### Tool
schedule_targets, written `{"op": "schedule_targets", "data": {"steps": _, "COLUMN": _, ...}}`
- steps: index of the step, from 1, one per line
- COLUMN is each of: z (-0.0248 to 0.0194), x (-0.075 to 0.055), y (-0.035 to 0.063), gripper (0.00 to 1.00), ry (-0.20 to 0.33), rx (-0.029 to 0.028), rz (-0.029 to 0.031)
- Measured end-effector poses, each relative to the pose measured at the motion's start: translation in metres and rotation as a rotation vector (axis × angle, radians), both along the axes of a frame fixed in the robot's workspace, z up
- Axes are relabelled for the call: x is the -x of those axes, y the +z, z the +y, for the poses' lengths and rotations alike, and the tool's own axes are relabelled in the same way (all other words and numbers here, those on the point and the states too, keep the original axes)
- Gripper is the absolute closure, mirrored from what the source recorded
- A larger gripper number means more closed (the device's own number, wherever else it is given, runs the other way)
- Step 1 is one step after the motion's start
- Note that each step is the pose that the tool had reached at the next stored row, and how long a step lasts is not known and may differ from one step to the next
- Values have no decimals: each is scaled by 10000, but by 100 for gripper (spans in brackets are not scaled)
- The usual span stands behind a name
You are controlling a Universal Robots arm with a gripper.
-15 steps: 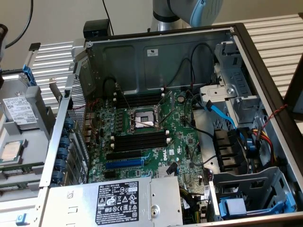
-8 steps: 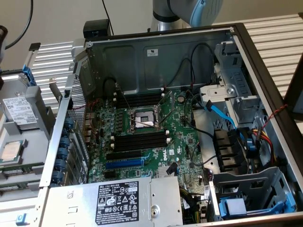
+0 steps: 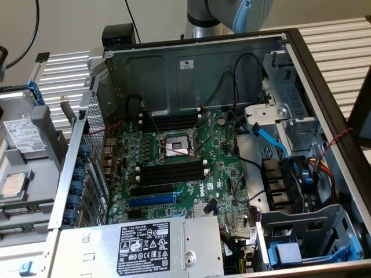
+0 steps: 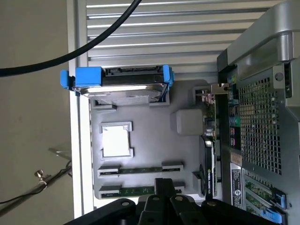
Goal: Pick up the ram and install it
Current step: 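Pick up the ram and move it above insertion slot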
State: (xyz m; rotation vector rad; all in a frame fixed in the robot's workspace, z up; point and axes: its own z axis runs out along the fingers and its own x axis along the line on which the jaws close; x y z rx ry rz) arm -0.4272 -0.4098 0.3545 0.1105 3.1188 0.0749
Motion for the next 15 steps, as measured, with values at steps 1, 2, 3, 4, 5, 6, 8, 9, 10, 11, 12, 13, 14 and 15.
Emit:
{"op": "schedule_targets", "data": {"steps": 1, "z": -5, "x": 14, "y": -19, "gripper": 89, "ry": -1, "rx": 0, "rz": 0}}
{"op": "schedule_targets", "data": {"steps": 2, "z": -9, "x": 27, "y": -36, "gripper": 89, "ry": -3, "rx": 0, "rz": 1}}
{"op": "schedule_targets", "data": {"steps": 3, "z": -14, "x": 40, "y": -54, "gripper": 89, "ry": -3, "rx": 0, "rz": 0}}
{"op": "schedule_targets", "data": {"steps": 4, "z": -20, "x": 52, "y": -73, "gripper": 89, "ry": -2, "rx": -1, "rz": -1}}
{"op": "schedule_targets", "data": {"steps": 5, "z": -26, "x": 63, "y": -91, "gripper": 89, "ry": -1, "rx": -1, "rz": -1}}
{"op": "schedule_targets", "data": {"steps": 6, "z": -32, "x": 72, "y": -109, "gripper": 89, "ry": 0, "rx": -1, "rz": 0}}
{"op": "schedule_targets", "data": {"steps": 8, "z": -46, "x": 88, "y": -145, "gripper": 89, "ry": -2, "rx": 0, "rz": 1}}
{"op": "schedule_targets", "data": {"steps": 9, "z": -54, "x": 93, "y": -163, "gripper": 89, "ry": -2, "rx": 0, "rz": 1}}
{"op": "schedule_targets", "data": {"steps": 10, "z": -64, "x": 95, "y": -181, "gripper": 89, "ry": -2, "rx": 1, "rz": 3}}
{"op": "schedule_targets", "data": {"steps": 11, "z": -76, "x": 96, "y": -199, "gripper": 89, "ry": -2, "rx": 0, "rz": 2}}
{"op": "schedule_targets", "data": {"steps": 12, "z": -91, "x": 96, "y": -217, "gripper": 89, "ry": -2, "rx": 0, "rz": 2}}
{"op": "schedule_targets", "data": {"steps": 13, "z": -108, "x": 95, "y": -236, "gripper": 89, "ry": -1, "rx": -1, "rz": 0}}
{"op": "schedule_targets", "data": {"steps": 14, "z": -128, "x": 95, "y": -254, "gripper": 89, "ry": -2, "rx": 0, "rz": 0}}
{"op": "schedule_targets", "data": {"steps": 15, "z": -162, "x": 96, "y": -273, "gripper": 89, "ry": -2, "rx": 0, "rz": 0}}
